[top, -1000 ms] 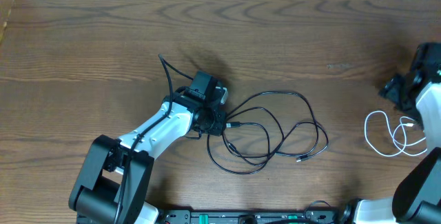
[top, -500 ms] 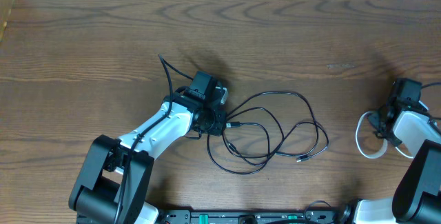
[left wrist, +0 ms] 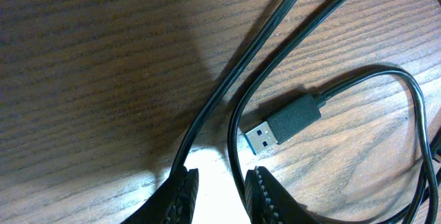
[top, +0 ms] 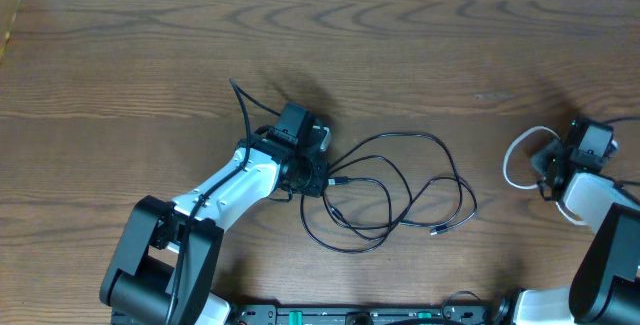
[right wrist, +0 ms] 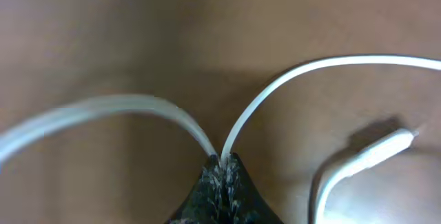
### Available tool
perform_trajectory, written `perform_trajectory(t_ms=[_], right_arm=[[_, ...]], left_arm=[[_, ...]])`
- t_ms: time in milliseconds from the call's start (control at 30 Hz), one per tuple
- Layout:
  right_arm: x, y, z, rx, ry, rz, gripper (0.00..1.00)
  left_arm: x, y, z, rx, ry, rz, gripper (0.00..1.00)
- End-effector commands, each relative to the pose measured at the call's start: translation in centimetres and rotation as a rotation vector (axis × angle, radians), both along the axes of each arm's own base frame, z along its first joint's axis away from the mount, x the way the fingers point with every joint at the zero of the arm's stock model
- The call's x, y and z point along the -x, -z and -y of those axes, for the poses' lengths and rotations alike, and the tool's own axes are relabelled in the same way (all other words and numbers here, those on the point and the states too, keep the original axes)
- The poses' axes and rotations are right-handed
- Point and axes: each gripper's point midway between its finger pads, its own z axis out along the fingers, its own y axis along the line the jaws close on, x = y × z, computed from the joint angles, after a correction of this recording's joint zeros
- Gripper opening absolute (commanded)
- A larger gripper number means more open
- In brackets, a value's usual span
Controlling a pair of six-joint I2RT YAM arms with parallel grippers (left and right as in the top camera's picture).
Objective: Untangle cables
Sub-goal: 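Lower the white cable at the right side and release it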
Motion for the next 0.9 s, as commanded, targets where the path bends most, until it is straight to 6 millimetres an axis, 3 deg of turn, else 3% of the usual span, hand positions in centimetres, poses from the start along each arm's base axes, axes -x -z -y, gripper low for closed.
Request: perform_trajectory(t_ms=[0, 133, 267, 400, 667, 700, 733, 767, 800, 867], right_arm=[[-2.6, -1.0, -2.4, -0.079, -0.159, 0.113, 0.01], [-4.1, -2.6, -1.4, -0.010, -0.164, 0.192, 0.01], [-4.8, -4.2, 1.4, 0.130, -0.083, 0.233, 0.01], [-8.0, -5.8, 1.6, 0.204, -0.167, 0.363, 0.01], [-11.4, -6.7, 2.6, 0.277, -0.273, 0.306, 0.04], [-11.7, -7.0, 2.7, 0.273, -0.273, 0.299, 0.20], [-11.9, -7.2, 2.8, 0.271, -0.274, 0.294, 0.47], [-12.0, -7.3, 2.9, 0.269, -0.274, 0.292, 0.61], [-12.2, -7.6, 2.9, 0.269, -0.274, 0.291, 0.72], [-12.3, -7.9, 2.8, 0.265, -0.278, 0.287, 0.81]], left_arm=[[-0.6, -0.3, 0.0, -0.001, -0.008, 0.012, 0.29], [-0.6, -0.3, 0.0, -0.001, -0.008, 0.012, 0.29], [-0.6, -0.3, 0.0, -0.001, -0.008, 0.012, 0.29], [-0.6, -0.3, 0.0, -0.001, -0.009, 0.013, 0.29], [-0.7, -0.3, 0.0, 0.000, -0.008, 0.016, 0.29], [-0.7, -0.3, 0.0, 0.001, -0.008, 0.018, 0.29], [-0.7, -0.3, 0.0, 0.002, -0.008, 0.019, 0.29], [-0.8, -0.3, 0.0, 0.002, -0.008, 0.021, 0.29], [-0.8, -0.4, 0.1, 0.003, -0.008, 0.022, 0.29], [-0.8, -0.4, 0.1, 0.003, -0.008, 0.023, 0.29]])
